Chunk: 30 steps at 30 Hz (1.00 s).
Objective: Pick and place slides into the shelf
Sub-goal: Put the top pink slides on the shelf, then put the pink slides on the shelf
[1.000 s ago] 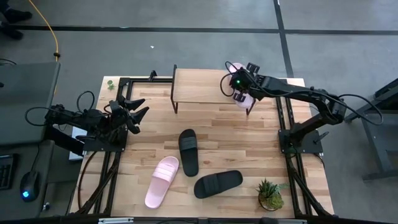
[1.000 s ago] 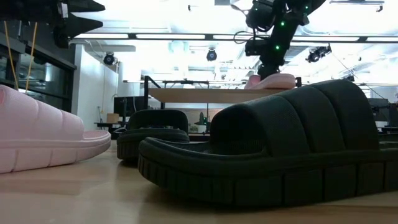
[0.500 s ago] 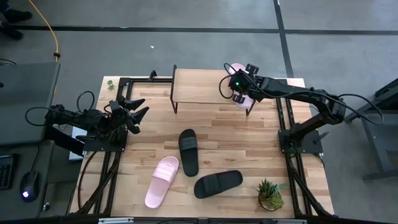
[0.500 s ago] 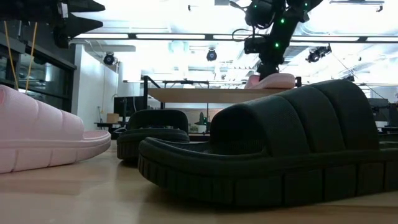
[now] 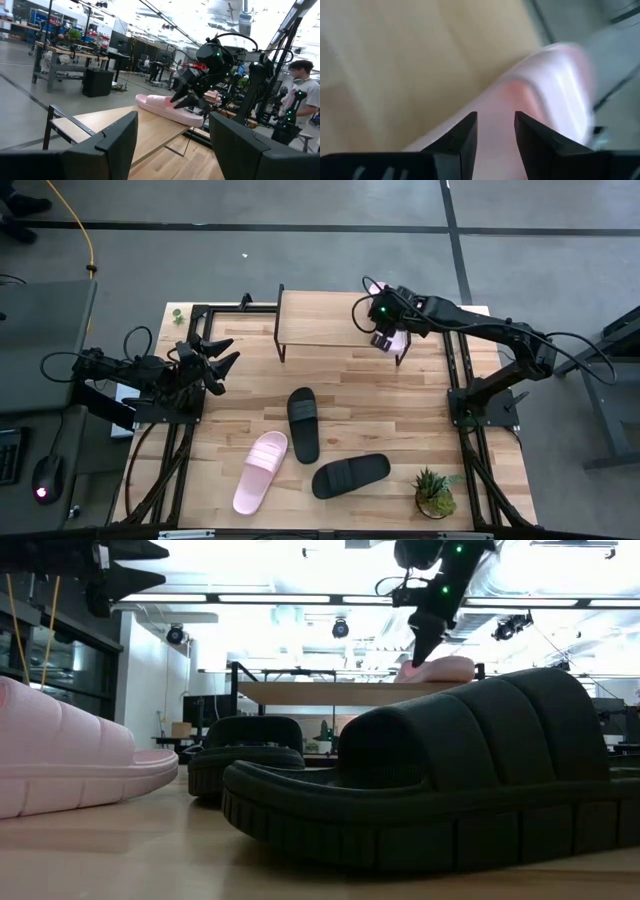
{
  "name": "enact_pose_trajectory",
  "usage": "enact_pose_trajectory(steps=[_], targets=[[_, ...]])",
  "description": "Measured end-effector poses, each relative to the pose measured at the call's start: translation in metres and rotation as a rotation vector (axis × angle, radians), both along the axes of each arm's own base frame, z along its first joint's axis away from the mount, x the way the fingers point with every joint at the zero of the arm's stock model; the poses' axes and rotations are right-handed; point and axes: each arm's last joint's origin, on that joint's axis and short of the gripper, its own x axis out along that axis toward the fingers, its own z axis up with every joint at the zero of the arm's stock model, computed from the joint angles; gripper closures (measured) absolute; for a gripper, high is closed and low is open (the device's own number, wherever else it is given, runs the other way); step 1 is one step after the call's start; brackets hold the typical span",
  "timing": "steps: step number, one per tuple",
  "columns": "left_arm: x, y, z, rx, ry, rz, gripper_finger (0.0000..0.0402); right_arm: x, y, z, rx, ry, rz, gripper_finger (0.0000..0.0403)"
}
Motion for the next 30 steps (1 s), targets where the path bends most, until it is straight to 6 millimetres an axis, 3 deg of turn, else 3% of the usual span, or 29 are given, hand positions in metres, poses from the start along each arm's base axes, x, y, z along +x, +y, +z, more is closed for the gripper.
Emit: enact_pose_trajectory(steps=[6, 13, 21, 30], targets=[[0.001, -0.001, 0.000, 0.009, 0.001, -0.035, 0.0176, 0.002, 0.007, -0.002, 0.176, -0.075, 0.053, 0.0283], [0.001, -0.002, 0.000, 0.021, 0.000, -0.080, 0.0176, 0.012, 0.027, -0.002, 0.205, -0.103, 0.092, 0.0283], [0.002, -0.003, -0.001, 0.034, 0.011, -0.124, 0.0176, 0.026, 0.065, 0.000, 0.247, -0.152, 0.185, 0.0283], [0.002, -0.008, 0.002, 0.023, 0.145, -0.337, 0.0176, 0.043, 0.111, 0.007, 0.239, -0.257, 0.349, 0.0283]])
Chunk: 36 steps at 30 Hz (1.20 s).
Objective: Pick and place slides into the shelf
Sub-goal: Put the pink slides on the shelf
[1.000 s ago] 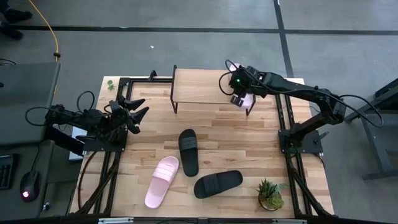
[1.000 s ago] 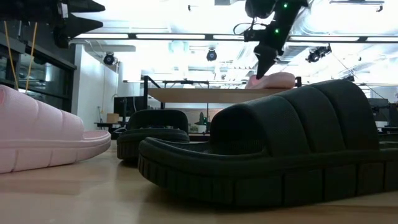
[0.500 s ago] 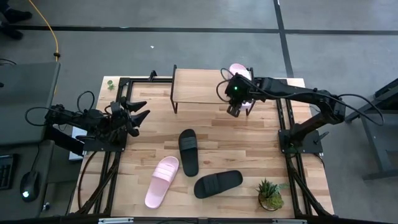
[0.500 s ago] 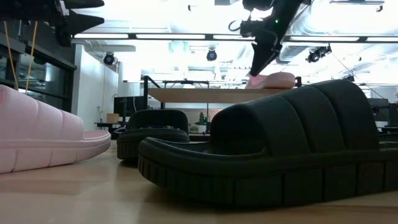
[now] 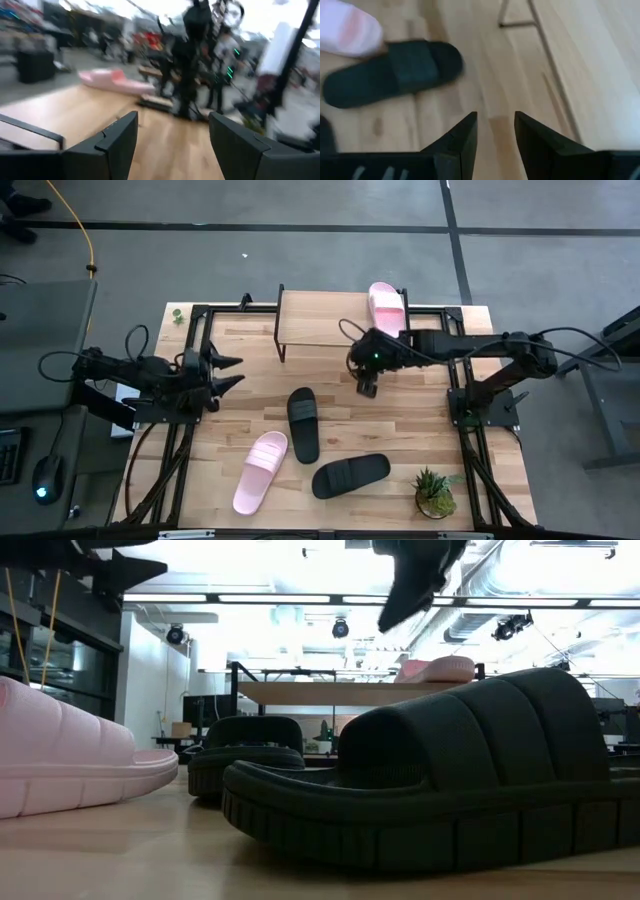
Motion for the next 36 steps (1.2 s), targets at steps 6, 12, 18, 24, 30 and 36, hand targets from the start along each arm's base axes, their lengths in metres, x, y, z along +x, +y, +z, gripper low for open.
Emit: enact_pose_trajectory(steps=[6, 12, 18, 24, 30, 36], targets=[[-0.002, -0.004, 0.011, -0.084, 0.185, -0.159, 0.0176, 0.008, 0.028, 0.008, -0.018, -0.118, 0.047, 0.0283], [0.018, -0.009, 0.001, -0.113, 0.304, -0.199, 0.0177, 0.007, 0.050, 0.008, -0.042, -0.125, 0.041, 0.0283], [0.045, -0.016, -0.004, -0.100, 0.341, -0.259, 0.0177, 0.003, 0.065, 0.007, -0.074, -0.115, 0.024, 0.0283], [0.061, -0.023, 0.000, -0.073, 0.382, -0.321, 0.0177, -0.001, 0.072, 0.005, -0.100, -0.087, 0.010, 0.0283], [0.071, -0.050, 0.005, 0.032, 0.472, -0.435, 0.0177, -0.004, 0.072, 0.002, -0.093, -0.059, -0.008, 0.0283], [0.076, -0.084, 0.014, 0.192, 0.556, -0.455, 0.0177, -0.004, 0.070, 0.003, -0.125, -0.064, -0.045, 0.0283]])
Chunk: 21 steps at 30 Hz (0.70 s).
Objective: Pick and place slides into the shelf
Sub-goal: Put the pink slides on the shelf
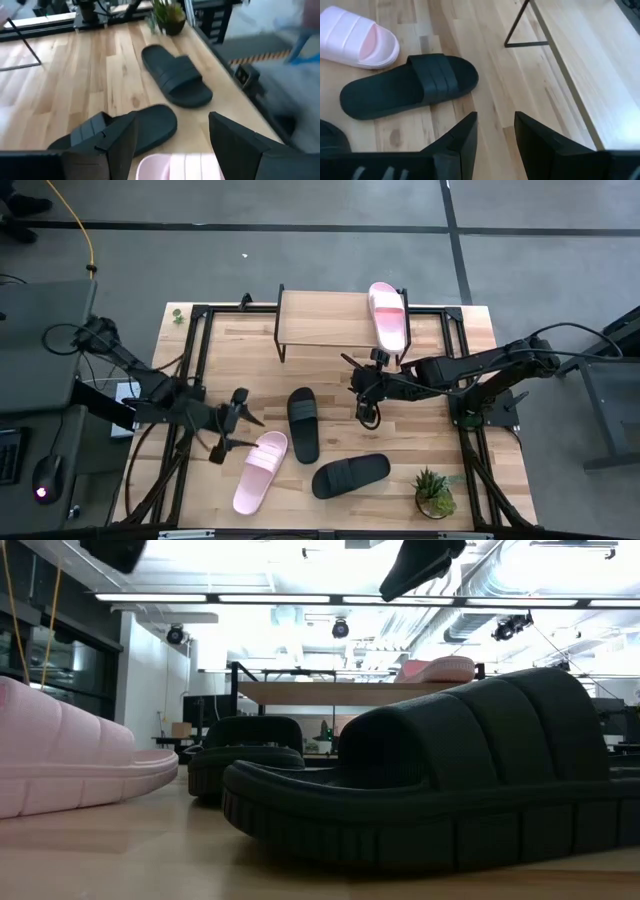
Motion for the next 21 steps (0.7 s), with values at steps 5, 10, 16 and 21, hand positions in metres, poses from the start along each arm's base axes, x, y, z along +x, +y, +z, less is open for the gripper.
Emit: enact_pose_trajectory(steps=[5, 10, 16, 21], targets=[[0.003, -0.023, 0.002, 0.142, 0.066, 0.047, 0.0177, 0.000, 0.000, 0.000, 0.014, -0.006, -0.014, 0.0283], [0.009, -0.044, 0.000, 0.240, 0.091, 0.058, 0.0177, 0.000, 0.000, 0.000, 0.048, -0.018, -0.050, 0.0283], [0.013, -0.062, -0.004, 0.274, 0.119, 0.058, 0.0177, 0.001, 0.005, -0.012, 0.076, -0.002, -0.071, 0.0283], [0.010, -0.074, -0.009, 0.272, 0.157, 0.054, 0.0177, -0.001, 0.010, -0.022, 0.097, 0.010, -0.074, 0.0283]])
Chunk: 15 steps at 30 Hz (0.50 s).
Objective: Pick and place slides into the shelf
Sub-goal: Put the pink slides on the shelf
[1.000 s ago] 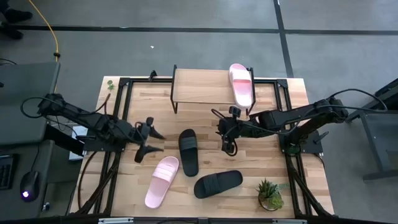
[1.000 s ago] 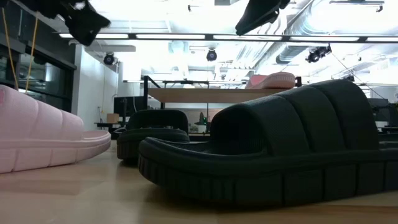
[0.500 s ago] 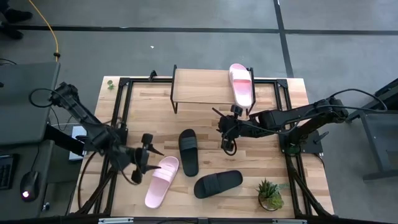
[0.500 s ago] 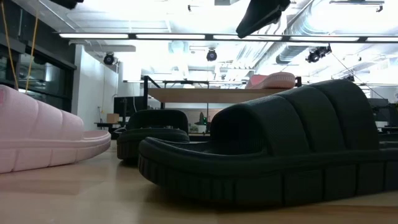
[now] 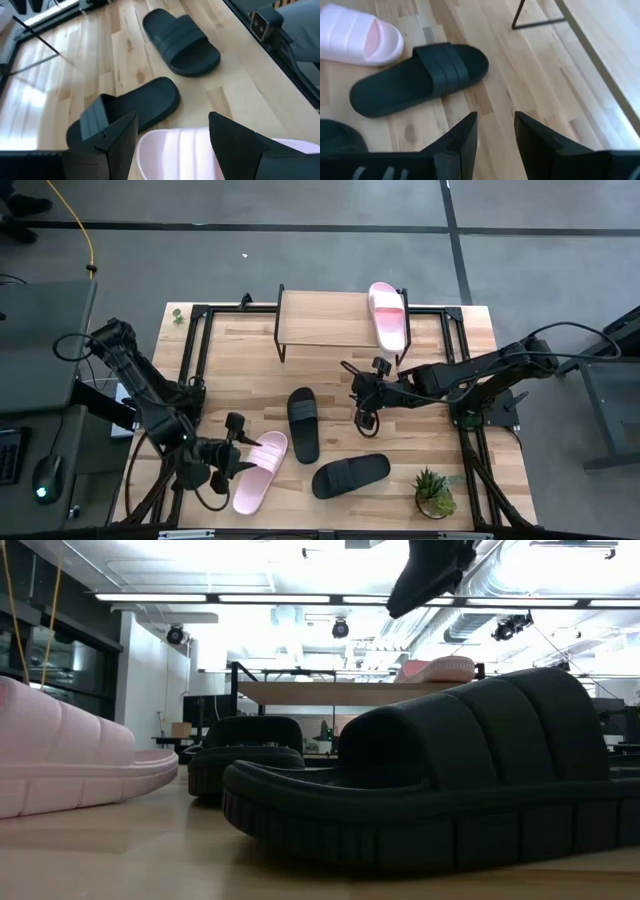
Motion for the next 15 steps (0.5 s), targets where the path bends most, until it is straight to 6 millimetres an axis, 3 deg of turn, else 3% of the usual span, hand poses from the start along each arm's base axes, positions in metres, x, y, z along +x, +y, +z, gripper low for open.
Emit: enact_pose_trajectory(steps=[15], targets=[[0.001, -0.020, -0.023, 0.003, 0.071, 0.047, 0.0177, -0.001, 0.023, 0.003, 0.057, -0.087, 0.010, 0.0283]])
